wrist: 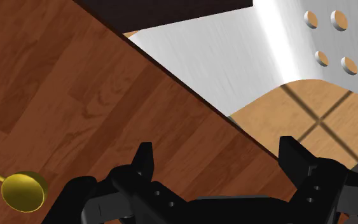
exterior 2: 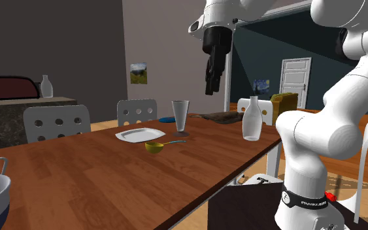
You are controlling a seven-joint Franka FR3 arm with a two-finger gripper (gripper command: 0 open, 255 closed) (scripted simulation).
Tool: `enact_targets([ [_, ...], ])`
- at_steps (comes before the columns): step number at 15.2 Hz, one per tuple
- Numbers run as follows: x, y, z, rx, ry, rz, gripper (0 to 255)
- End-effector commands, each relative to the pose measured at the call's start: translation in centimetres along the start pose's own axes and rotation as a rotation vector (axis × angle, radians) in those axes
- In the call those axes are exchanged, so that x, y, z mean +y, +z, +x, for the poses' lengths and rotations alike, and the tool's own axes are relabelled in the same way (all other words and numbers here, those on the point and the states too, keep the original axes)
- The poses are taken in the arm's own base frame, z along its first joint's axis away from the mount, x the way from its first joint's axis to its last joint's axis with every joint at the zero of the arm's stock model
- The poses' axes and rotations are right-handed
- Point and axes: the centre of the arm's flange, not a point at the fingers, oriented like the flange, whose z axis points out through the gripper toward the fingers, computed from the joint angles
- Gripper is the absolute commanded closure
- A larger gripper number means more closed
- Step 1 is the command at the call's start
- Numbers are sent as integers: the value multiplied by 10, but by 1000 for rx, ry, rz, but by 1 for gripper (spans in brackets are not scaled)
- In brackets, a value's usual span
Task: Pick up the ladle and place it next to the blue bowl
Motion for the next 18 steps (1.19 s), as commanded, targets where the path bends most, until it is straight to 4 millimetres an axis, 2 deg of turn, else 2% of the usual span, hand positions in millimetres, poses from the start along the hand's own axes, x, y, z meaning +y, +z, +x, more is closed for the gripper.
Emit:
enact_targets([
  [1,0,0,0,0,0,0,0],
  [10,94,60,6,-5,-203,-57,0],
  [18,177,109,26,-10,-383,-107,0],
])
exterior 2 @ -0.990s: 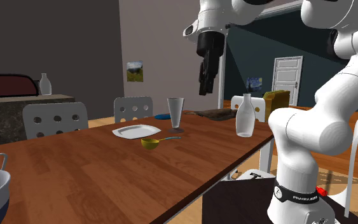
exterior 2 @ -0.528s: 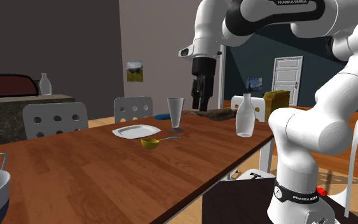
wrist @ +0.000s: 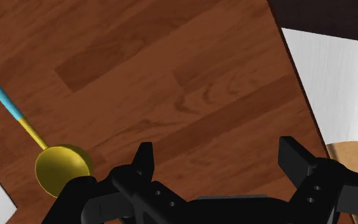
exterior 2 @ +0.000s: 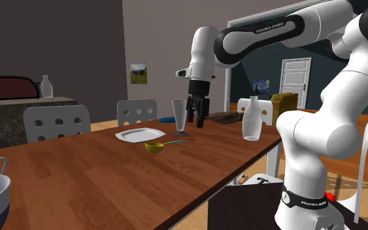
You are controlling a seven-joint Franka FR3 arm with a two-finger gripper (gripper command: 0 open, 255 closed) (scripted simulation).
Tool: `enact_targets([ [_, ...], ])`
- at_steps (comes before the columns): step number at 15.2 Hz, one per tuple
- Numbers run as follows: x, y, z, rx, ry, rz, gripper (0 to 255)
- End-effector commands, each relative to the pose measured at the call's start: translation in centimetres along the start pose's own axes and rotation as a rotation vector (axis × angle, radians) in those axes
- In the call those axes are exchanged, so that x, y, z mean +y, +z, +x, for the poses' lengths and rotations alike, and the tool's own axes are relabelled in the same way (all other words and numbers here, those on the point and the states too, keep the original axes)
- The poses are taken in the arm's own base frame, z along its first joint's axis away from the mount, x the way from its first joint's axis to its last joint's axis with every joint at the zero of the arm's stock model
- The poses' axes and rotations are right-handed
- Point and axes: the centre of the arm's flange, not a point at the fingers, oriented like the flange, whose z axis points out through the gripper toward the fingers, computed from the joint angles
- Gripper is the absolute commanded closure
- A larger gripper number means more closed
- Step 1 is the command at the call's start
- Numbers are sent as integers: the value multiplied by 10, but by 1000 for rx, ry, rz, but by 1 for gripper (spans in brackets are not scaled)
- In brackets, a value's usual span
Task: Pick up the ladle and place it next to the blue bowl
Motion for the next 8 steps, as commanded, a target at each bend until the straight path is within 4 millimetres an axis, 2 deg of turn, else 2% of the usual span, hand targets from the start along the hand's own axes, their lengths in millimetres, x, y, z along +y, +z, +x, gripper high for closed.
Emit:
enact_targets([
  [1,21,12,-1,-1,-50,-14,0],
  [8,94,58,5,-5,-208,-58,0],
])
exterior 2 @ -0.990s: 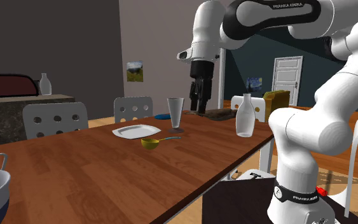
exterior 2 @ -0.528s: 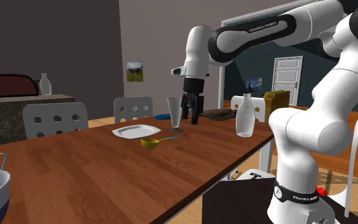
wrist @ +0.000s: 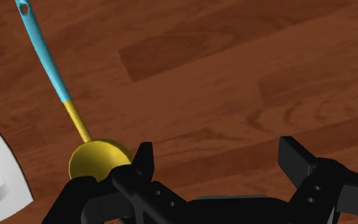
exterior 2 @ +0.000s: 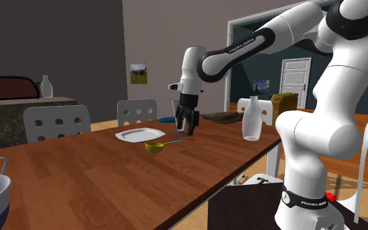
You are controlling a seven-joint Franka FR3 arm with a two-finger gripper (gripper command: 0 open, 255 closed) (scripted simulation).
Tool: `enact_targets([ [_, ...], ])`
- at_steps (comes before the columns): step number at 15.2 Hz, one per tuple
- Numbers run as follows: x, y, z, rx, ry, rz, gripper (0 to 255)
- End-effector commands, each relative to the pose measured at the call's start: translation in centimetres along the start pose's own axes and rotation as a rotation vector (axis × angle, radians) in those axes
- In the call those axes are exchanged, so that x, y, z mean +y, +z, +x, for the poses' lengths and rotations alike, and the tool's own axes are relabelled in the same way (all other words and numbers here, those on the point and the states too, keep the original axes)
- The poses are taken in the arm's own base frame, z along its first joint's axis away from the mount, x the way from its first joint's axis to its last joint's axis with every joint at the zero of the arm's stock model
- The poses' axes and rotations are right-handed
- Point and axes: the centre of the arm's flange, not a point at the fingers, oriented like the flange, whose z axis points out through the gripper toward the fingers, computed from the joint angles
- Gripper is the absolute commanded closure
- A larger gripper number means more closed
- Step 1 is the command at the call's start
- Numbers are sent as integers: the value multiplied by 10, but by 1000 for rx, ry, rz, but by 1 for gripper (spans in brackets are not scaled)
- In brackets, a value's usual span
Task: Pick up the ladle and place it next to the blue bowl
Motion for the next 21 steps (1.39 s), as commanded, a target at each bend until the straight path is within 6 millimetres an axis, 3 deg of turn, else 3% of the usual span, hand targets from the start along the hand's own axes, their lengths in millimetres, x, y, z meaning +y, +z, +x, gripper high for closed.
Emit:
enact_targets([
  [1,22,15,1,-2,-49,-16,0],
  [12,133,83,14,-8,-287,-82,0],
  [21,136,123,14,-8,-287,-82,0],
])
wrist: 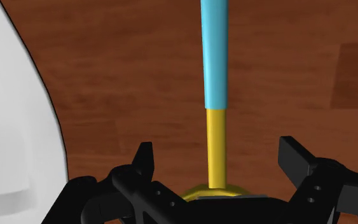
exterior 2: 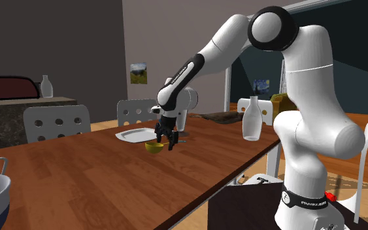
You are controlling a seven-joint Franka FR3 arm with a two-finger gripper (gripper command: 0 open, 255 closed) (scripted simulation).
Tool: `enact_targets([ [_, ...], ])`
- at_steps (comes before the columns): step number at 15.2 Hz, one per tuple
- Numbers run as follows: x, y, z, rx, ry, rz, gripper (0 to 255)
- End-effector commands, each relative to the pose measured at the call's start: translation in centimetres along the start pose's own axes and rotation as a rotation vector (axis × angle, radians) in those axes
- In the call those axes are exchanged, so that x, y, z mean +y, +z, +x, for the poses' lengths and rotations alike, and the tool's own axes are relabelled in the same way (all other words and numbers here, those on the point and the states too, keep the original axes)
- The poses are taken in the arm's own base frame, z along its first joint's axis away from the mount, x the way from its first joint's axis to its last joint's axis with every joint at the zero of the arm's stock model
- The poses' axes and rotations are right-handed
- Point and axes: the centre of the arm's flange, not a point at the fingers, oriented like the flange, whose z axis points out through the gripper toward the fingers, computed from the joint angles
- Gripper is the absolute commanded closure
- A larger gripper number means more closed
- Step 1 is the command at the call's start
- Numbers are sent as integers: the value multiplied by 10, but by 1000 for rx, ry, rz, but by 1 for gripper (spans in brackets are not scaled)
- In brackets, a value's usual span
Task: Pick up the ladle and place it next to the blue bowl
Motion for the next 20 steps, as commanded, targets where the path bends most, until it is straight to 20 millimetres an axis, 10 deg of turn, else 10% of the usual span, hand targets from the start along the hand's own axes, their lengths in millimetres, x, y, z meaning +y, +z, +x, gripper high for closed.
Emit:
enact_targets([
  [1,0,2,-1,0,0,0,0],
  [6,0,2,-1,0,0,0,0],
  [7,0,2,-1,0,0,0,255],
  [20,4,-19,1,0,0,0,255],
])
